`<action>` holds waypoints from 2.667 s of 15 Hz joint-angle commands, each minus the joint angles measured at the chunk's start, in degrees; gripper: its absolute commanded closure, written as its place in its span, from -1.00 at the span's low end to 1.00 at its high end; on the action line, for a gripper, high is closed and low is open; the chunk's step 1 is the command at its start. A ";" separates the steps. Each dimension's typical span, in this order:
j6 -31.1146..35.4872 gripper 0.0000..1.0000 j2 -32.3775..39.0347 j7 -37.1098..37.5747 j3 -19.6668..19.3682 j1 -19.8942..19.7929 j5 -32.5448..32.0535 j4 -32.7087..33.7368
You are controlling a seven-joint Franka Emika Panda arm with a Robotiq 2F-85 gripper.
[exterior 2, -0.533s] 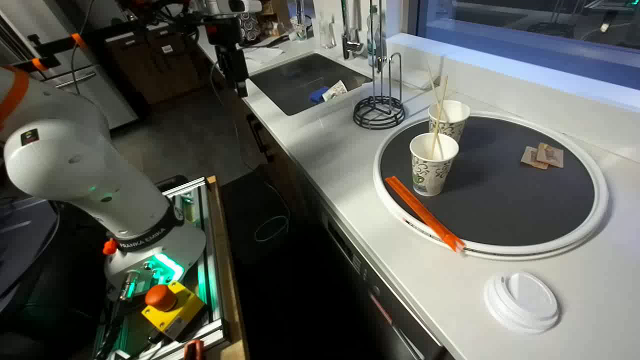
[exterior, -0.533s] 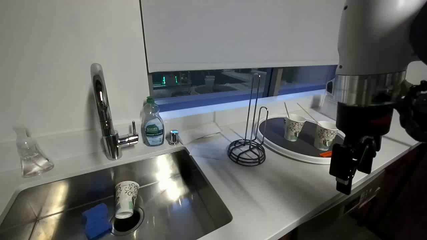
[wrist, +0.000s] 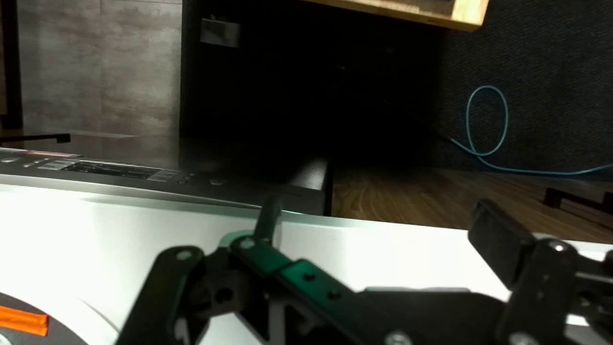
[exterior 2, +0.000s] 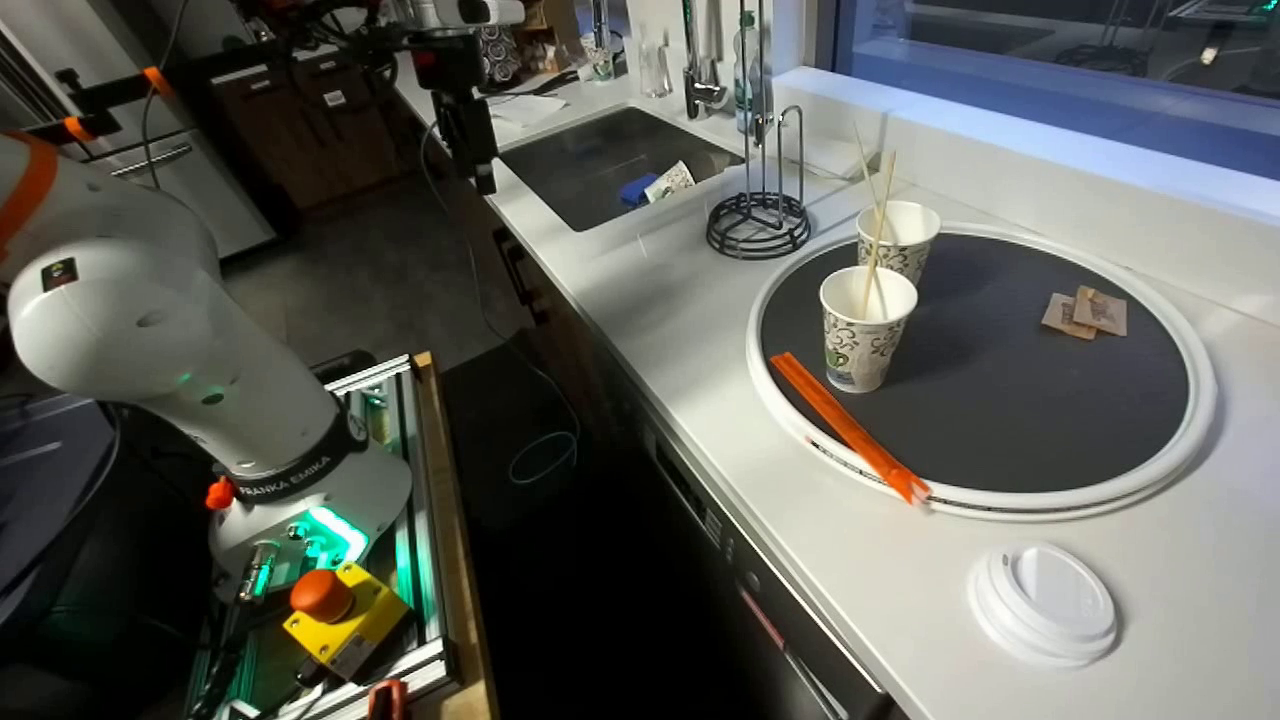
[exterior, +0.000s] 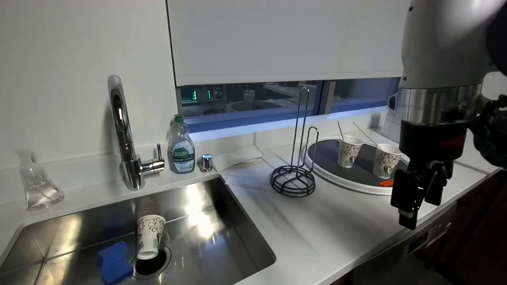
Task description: Move the chopstick in the right cup to the tray, and then close the cup
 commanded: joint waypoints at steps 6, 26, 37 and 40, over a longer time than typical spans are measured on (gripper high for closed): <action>10.91 -1.00 0.48 7.68 -7.77 -11.58 -7.19 -0.09; 33.86 -1.00 11.92 12.92 -9.96 -24.72 -37.33 5.19; 51.33 -1.00 26.72 -10.24 -19.42 -21.94 -32.72 13.01; 54.08 -1.00 30.39 -20.00 -20.61 -19.63 -24.64 14.75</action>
